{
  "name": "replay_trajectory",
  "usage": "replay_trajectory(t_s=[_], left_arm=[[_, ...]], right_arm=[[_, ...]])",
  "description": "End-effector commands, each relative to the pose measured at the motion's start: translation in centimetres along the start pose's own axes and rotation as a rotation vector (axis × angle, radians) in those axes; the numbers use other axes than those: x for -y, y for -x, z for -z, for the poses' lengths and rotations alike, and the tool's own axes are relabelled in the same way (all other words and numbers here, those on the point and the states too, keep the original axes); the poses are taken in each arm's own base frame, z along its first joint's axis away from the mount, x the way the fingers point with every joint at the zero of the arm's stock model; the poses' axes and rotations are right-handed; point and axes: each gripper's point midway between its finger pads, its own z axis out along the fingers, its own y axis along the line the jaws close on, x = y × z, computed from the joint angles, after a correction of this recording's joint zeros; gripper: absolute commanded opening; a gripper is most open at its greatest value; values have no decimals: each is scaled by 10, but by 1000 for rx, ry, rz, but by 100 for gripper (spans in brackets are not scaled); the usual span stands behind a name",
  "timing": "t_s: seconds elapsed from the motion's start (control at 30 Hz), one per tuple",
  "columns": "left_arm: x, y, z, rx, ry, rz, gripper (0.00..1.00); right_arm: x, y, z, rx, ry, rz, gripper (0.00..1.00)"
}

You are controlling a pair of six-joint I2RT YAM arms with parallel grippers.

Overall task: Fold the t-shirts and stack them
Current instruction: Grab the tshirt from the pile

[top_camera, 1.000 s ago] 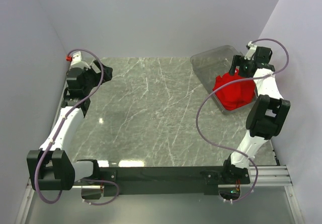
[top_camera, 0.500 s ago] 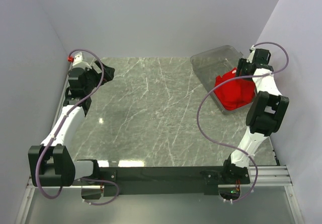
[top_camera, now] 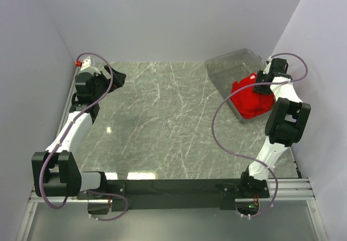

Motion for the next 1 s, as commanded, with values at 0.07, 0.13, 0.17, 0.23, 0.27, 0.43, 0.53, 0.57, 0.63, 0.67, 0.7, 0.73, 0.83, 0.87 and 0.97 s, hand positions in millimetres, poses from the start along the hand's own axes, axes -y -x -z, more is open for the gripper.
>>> replay_trajectory(t_s=[0.07, 0.13, 0.17, 0.23, 0.27, 0.43, 0.53, 0.57, 0.63, 0.67, 0.7, 0.73, 0.83, 0.87, 0.97], left_arm=[[20, 18, 4, 44, -71, 1, 99], [22, 17, 4, 44, -80, 5, 99], [25, 16, 4, 39, -95, 8, 99], [26, 14, 3, 28, -106, 20, 99], [28, 13, 4, 23, -117, 21, 99], [37, 7, 6, -4, -172, 14, 99], [39, 3, 6, -21, -192, 13, 99], [40, 3, 6, -25, -197, 10, 99], [40, 1, 7, -33, -201, 8, 99], [40, 1, 7, -32, -203, 6, 99], [40, 0, 7, -35, -203, 5, 99], [41, 0, 7, -36, -206, 1, 100], [41, 2, 7, -32, -207, -6, 99], [41, 3, 8, -29, -203, -7, 100], [42, 7, 8, -14, -201, -15, 99]], right_arm=[[-7, 14, 10, 38, 38, -18, 35], [-12, 19, 13, 49, 65, -12, 26], [-14, 22, 16, 59, 76, -9, 20], [-22, 29, 22, 75, 113, -2, 4], [-26, 35, 30, 96, 132, 4, 0], [-59, 47, 64, 167, 332, 131, 0], [-79, 61, 94, 277, 415, 164, 0], [-83, 69, 108, 319, 420, 175, 0], [-94, 78, 121, 369, 430, 190, 0], [-99, 84, 133, 402, 434, 199, 0], [-103, 89, 141, 428, 435, 197, 0], [-108, 98, 152, 469, 444, 210, 0], [-140, 127, 202, 616, 486, 270, 0], [-157, 132, 219, 653, 510, 303, 0], [-186, 161, 271, 792, 551, 362, 0]])
